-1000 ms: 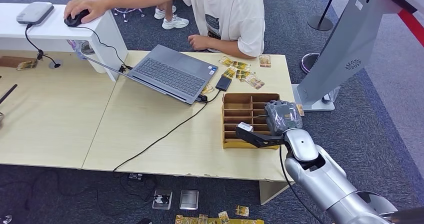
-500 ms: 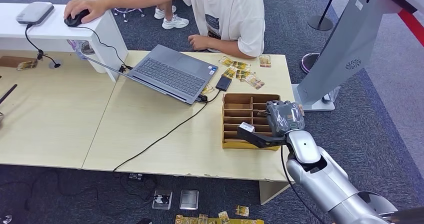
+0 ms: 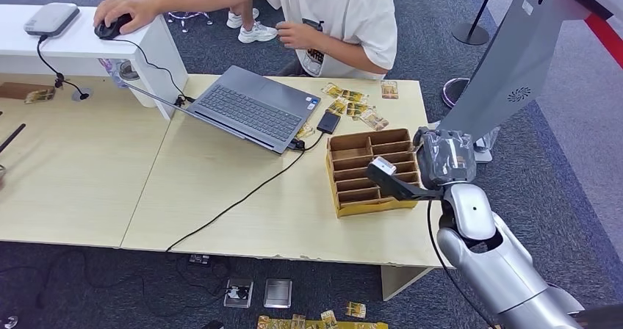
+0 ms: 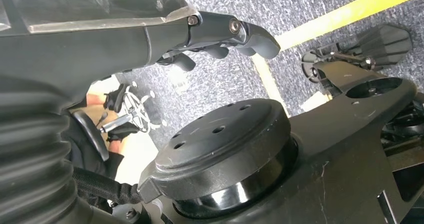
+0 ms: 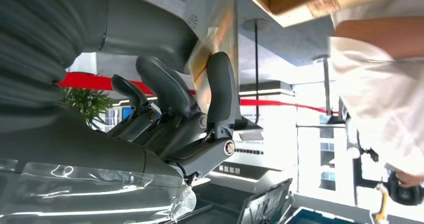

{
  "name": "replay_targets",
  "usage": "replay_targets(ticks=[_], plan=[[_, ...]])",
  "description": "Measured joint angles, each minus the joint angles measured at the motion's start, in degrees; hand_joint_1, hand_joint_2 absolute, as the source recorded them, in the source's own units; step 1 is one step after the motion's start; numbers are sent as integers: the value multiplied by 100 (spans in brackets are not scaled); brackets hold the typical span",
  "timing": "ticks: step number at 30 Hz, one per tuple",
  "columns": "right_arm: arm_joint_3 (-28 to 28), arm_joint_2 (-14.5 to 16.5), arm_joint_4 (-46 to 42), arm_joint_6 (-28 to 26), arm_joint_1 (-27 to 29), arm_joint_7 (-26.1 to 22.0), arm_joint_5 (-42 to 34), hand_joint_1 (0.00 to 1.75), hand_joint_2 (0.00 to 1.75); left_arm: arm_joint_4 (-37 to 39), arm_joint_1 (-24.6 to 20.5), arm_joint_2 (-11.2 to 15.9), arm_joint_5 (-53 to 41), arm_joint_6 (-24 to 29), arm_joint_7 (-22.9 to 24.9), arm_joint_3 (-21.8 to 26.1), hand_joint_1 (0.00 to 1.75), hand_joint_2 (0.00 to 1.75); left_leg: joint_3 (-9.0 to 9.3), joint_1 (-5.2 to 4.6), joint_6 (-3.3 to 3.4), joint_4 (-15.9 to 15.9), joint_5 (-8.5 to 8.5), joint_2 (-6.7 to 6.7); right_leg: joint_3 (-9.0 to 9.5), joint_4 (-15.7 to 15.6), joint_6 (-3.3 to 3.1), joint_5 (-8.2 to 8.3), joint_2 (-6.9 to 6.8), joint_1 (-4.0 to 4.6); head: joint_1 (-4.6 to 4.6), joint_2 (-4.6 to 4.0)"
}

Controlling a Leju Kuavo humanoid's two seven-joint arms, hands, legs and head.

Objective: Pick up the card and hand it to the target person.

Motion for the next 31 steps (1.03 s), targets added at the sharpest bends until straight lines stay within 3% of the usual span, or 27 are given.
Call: replay_targets(ticks=[18, 19, 23, 24, 31], plan=[[-6, 239, -364, -44, -211, -206, 43, 170, 175, -10, 6, 0, 351, 4, 207, 241, 0, 175, -1, 0, 0, 0, 0, -1, 2, 2, 0, 0, -1, 0, -2, 0], [7, 262, -350, -52, -226, -217, 39, 164, 175, -11, 6, 0, 368, 5, 213, 252, 0, 175, -1, 0, 0, 0, 0, -1, 2, 2, 0, 0, -1, 0, -2, 0], [52, 351, -279, -71, -271, -246, 15, 10, 175, -16, 17, -2, 422, 17, 239, 289, 0, 175, -3, 0, 0, 0, 0, -3, 1, 3, 0, 0, -2, 0, -1, 0], [68, 370, -262, -78, -283, -252, 12, 0, 175, -16, 19, -2, 427, 26, 241, 294, 0, 175, -3, 0, 0, 0, 0, -3, 1, 3, 0, 0, -2, 0, -1, 0], [159, 492, -137, -188, -316, -291, 2, 0, 175, -39, 28, -2, 485, 63, 257, 318, 0, 175, -3, 0, 0, 0, 0, -2, 0, 3, 0, 0, -2, 0, -4, 0]])
